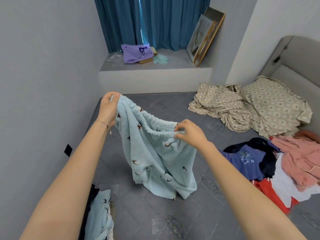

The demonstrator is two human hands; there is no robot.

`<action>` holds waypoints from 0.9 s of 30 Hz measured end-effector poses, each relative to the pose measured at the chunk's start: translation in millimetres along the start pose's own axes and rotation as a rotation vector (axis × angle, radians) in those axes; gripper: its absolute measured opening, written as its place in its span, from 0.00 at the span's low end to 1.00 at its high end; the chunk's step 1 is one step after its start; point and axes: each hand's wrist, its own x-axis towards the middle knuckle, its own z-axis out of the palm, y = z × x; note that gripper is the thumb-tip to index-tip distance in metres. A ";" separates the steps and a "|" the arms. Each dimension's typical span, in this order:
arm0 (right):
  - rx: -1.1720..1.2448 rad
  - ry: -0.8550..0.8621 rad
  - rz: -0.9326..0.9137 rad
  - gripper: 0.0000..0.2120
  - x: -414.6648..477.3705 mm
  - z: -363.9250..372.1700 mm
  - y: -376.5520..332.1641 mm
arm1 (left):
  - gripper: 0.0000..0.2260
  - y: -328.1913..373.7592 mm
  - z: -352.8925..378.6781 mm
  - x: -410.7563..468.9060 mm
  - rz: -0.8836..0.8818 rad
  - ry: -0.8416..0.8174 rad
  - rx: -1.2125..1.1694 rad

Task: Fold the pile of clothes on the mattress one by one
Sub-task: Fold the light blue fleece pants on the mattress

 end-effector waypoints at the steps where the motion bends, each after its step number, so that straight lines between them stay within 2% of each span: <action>1: 0.007 0.007 0.015 0.03 -0.1 1.3 0.9 | 0.09 -0.4 -0.7 0.4 0.000 -0.010 0.023; 4: 0.176 0.075 0.131 0.06 0.7 -0.2 6.4 | 0.08 -2.4 -4.7 1.2 0.030 -0.049 0.188; 7: 0.301 0.214 0.237 0.07 4.5 -8.5 10.6 | 0.06 -6.8 -5.5 0.9 0.064 -0.110 0.378; 9: 0.302 0.286 0.266 0.05 7.7 -14.7 10.9 | 0.10 -10.0 -5.8 -0.2 0.089 -0.198 0.484; 12: 0.312 0.371 0.263 0.04 11.7 -25.1 14.8 | 0.22 -17.8 -11.4 0.1 0.070 -0.369 0.658; 13: 0.311 0.391 0.270 0.03 12.6 -27.5 17.4 | 0.21 -20.3 -12.3 0.8 0.070 -0.409 0.707; 15: 0.295 0.417 0.295 0.03 13.3 -28.9 20.9 | 0.10 -23.8 -11.6 2.1 0.116 -0.436 0.772; 16: 0.278 0.424 0.311 0.03 13.2 -27.8 21.7 | 0.08 -24.4 -10.3 2.2 0.131 -0.433 0.783; 18: 0.292 0.434 0.354 0.03 12.3 -25.5 21.7 | 0.12 -26.0 -7.7 1.3 0.095 -0.434 0.748; 21: 0.451 0.389 0.482 0.04 13.9 -22.0 22.7 | 0.12 -30.6 0.7 -4.5 -0.142 -0.382 0.546; 24: 0.551 0.274 0.524 0.15 21.9 -15.9 12.8 | 0.11 -36.7 19.5 -12.5 -0.248 -0.289 0.392; 26: 0.718 0.222 0.573 0.18 25.6 -12.2 -0.1 | 0.08 -42.7 37.3 -20.4 -0.349 -0.192 0.168; 27: 0.836 0.191 0.627 0.15 26.6 -12.2 -7.4 | 0.05 -42.9 45.2 -24.8 -0.409 -0.132 0.026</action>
